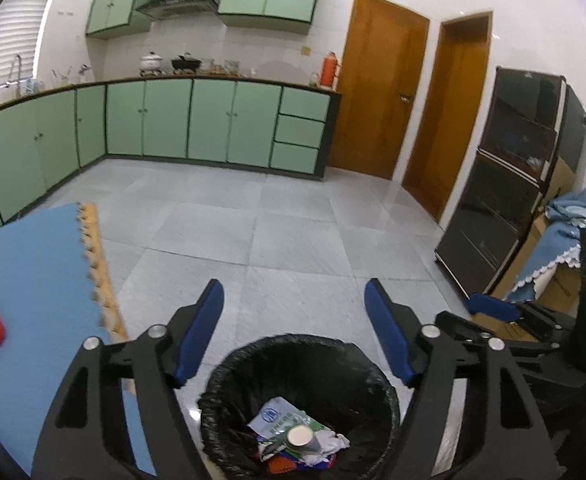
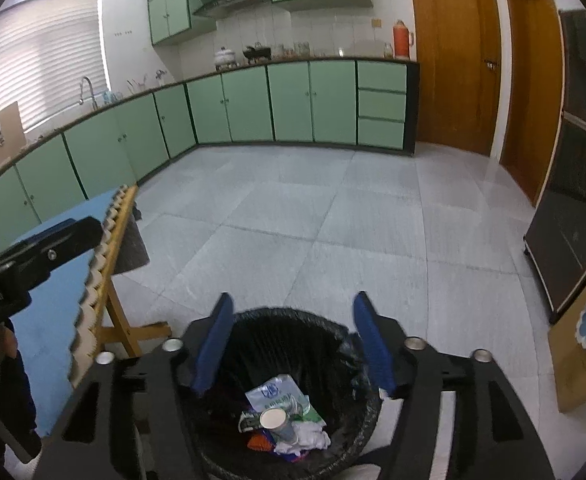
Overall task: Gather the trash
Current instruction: 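Move both tools back over the table toward the red plastic bags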
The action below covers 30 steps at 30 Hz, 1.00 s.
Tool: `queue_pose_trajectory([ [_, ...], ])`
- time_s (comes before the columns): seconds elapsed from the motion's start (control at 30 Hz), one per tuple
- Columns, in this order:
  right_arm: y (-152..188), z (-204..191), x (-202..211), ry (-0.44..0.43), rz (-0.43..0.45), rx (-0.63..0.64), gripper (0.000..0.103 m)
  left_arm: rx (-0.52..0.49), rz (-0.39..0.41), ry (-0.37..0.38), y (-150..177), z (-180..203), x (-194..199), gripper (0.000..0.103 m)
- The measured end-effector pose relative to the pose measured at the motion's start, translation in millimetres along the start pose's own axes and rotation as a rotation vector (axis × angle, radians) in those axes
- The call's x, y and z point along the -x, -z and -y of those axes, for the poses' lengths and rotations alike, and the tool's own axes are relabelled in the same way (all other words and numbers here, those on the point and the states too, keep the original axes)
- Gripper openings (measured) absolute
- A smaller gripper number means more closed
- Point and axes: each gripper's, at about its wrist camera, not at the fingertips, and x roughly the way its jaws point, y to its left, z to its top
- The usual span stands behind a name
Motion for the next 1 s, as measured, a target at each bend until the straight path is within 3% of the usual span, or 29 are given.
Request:
queue_pose_trajectory([
  [0.03, -3, -4, 2, -0.003, 0.011, 0.001, 0.083, 0.004, 0.011, -0.012, -2, -5, 6, 0.077],
  [0.13, -10, -20, 7, -0.027, 0.040, 0.001, 0.094, 0.020, 0.042, -0.060, -7, -25, 24, 0.083],
  [0.4, -24, -88, 3, -0.144, 0.085, 0.070, 0.097, 0.063, 0.088, -0.255, -7, -98, 76, 0.086],
  [0.63, -29, -178, -21, -0.290, 0.091, 0.146, 0.097, 0.120, 0.105, -0.438, 4, -172, 122, 0.086],
  [1.0, -21, -308, -61, -0.458, 0.089, 0.250, 0.096, 0.215, 0.095, -0.655, 23, -266, 175, 0.087],
])
